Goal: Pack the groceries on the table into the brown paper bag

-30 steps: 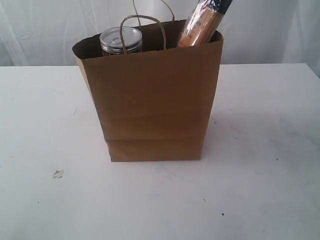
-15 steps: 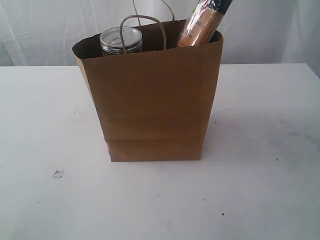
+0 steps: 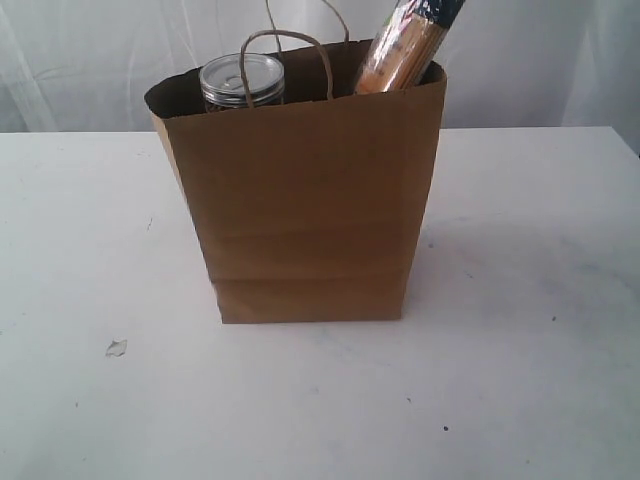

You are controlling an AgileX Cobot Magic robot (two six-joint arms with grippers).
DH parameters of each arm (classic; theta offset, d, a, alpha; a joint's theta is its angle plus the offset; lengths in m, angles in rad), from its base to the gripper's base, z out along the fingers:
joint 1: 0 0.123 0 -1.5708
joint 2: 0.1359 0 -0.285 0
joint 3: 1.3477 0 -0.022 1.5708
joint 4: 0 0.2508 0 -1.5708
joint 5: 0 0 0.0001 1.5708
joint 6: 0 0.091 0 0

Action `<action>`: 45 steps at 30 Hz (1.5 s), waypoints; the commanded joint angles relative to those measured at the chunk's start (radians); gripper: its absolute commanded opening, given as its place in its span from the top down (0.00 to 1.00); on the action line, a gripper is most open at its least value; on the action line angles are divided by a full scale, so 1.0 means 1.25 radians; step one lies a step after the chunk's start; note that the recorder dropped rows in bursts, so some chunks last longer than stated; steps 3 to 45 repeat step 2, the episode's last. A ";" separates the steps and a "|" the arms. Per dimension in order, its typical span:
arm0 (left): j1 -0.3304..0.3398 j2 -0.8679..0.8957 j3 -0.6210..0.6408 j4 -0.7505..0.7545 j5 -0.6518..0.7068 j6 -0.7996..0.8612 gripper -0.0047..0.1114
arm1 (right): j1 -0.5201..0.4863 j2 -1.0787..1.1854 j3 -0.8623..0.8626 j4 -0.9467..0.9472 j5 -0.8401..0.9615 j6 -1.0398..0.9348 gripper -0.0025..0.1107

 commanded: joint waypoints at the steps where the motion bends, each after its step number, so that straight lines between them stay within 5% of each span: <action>1: 0.002 -0.002 0.006 -0.006 0.014 -0.003 0.96 | -0.004 -0.007 0.004 -0.001 0.001 -0.008 0.98; 45: 0.002 -0.002 0.006 -0.006 0.014 -0.003 0.96 | -0.004 -0.007 0.004 -0.001 0.001 -0.008 0.98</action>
